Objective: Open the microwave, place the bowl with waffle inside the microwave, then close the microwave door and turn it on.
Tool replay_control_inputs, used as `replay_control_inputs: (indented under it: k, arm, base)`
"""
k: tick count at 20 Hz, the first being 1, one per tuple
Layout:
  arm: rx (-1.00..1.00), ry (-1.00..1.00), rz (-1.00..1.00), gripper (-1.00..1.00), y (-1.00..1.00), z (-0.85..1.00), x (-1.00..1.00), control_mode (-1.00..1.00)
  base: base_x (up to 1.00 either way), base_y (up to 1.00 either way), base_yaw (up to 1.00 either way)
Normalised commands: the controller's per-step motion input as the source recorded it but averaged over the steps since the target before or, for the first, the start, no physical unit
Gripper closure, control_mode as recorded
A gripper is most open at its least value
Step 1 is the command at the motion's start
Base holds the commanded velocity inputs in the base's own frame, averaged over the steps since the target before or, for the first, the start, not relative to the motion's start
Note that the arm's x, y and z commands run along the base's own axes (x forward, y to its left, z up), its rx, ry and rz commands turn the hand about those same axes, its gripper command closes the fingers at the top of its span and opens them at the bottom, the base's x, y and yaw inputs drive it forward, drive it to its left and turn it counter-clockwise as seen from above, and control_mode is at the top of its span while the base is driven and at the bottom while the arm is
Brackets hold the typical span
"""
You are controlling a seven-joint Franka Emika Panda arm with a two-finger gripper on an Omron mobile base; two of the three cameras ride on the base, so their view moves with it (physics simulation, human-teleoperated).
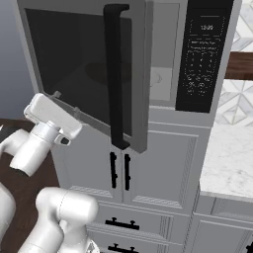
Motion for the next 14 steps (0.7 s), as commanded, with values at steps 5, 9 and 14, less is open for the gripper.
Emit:
replay_control_inputs:
  k: [5,9,14]
  arm:
    - [-0.15,0.2,0.0,-1.0,-0.04,0.0,0.0,-1.0]
    - [-0.23,0.35,-0.02,-1.0,-0.1,0.0,0.0,-1.0]
    - [-0.18,0.42,-0.01,-1.0,-0.19,0.12,0.02,-1.0]
  base:
    - [0.0,0.0,0.0]
    - [0.0,0.0,0.0]
    - [0.0,0.0,0.0]
